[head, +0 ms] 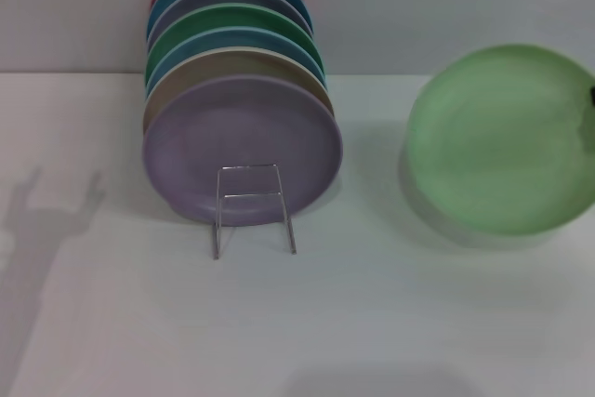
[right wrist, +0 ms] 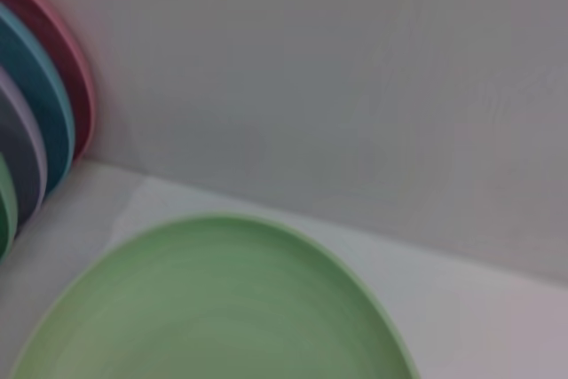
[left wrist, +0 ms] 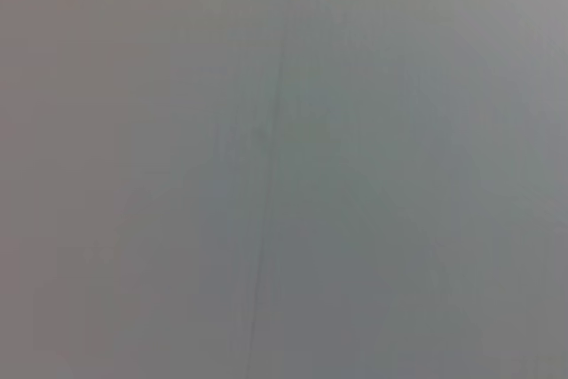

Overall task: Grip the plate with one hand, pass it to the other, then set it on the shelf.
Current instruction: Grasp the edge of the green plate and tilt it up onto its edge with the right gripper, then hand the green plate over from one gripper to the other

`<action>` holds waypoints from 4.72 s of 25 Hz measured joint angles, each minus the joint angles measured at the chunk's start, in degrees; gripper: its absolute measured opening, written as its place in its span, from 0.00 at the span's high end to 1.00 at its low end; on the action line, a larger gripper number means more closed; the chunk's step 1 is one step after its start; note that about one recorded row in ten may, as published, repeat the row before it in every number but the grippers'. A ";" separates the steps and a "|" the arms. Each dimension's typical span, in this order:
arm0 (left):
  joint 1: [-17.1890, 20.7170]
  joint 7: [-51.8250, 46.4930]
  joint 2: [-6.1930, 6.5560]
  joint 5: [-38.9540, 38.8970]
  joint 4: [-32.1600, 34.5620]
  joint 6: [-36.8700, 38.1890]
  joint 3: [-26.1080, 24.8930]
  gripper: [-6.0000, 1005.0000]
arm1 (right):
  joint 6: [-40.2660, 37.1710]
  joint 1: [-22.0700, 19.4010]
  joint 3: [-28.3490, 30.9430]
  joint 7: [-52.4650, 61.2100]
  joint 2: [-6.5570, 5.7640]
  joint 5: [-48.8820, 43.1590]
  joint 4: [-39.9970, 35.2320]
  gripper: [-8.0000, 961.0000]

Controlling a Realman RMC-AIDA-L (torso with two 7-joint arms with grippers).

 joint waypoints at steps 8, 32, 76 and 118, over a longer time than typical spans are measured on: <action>-0.18 -0.41 0.02 0.00 0.00 0.35 0.00 0.16 | -0.10 -1.81 -2.91 1.98 0.18 -1.58 -7.33 0.97; -0.60 -0.13 -0.07 0.00 0.06 0.07 0.01 0.16 | -16.76 -7.82 -29.63 13.90 0.36 -30.17 -18.61 0.97; -0.55 -0.45 0.02 0.00 0.59 -0.06 -1.41 0.16 | -86.83 -22.64 -45.39 25.24 0.15 -24.96 12.40 0.97; 7.29 0.57 -0.49 0.14 -1.43 4.47 15.23 0.16 | -157.85 -12.84 -57.71 57.23 0.33 -25.10 70.47 0.97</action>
